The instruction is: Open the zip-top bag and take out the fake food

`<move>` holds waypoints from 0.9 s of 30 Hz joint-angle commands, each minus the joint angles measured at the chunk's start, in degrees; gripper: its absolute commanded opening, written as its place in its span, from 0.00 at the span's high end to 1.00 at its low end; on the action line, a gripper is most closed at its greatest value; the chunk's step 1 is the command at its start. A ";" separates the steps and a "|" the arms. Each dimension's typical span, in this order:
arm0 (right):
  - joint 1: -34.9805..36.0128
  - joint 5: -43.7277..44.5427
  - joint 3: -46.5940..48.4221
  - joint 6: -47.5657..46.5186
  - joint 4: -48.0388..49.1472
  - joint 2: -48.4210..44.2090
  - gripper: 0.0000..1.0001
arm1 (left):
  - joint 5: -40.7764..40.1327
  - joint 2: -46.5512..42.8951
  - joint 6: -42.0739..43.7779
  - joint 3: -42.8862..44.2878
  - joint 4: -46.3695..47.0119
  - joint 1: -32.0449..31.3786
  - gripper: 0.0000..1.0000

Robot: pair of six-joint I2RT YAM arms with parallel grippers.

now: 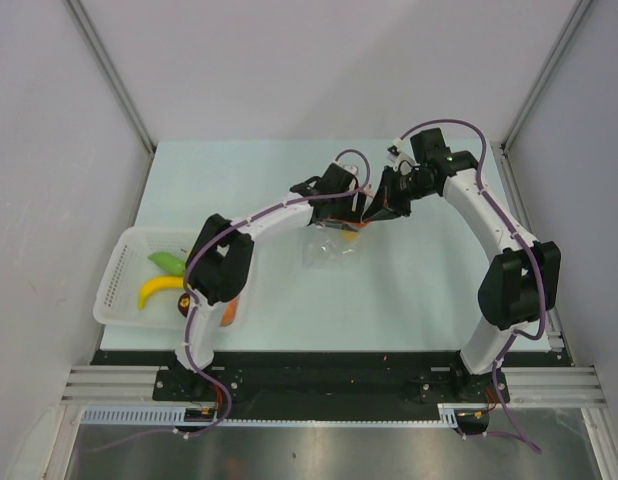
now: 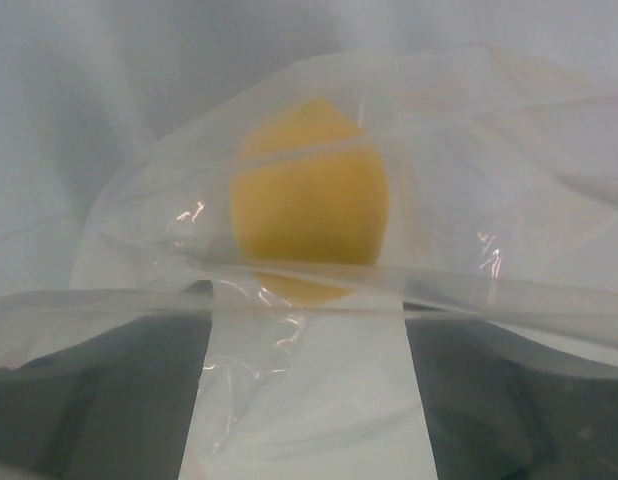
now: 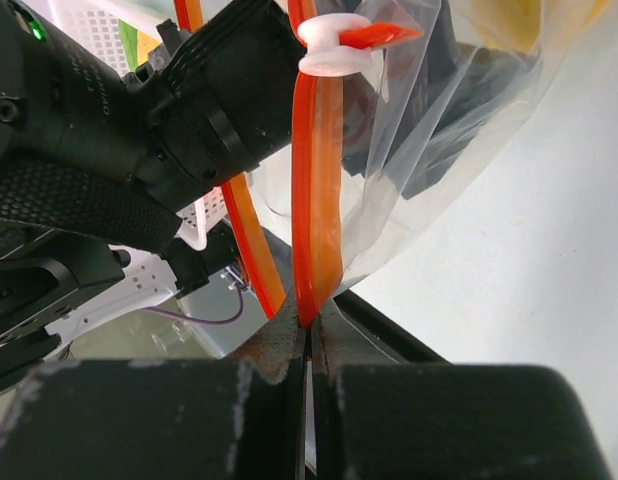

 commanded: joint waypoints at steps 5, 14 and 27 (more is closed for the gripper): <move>0.68 -0.48 2.68 -0.66 -2.75 -0.45 1.00 | -3.13 1.67 -4.72 -0.02 8.70 0.74 0.19; 1.04 0.22 2.68 -1.18 -4.60 -0.72 1.00 | -5.06 3.95 -10.87 -1.37 15.05 0.57 0.23; 1.12 0.75 3.12 -1.53 -5.39 -0.98 1.00 | -3.92 6.16 -10.45 -1.96 14.25 1.53 0.75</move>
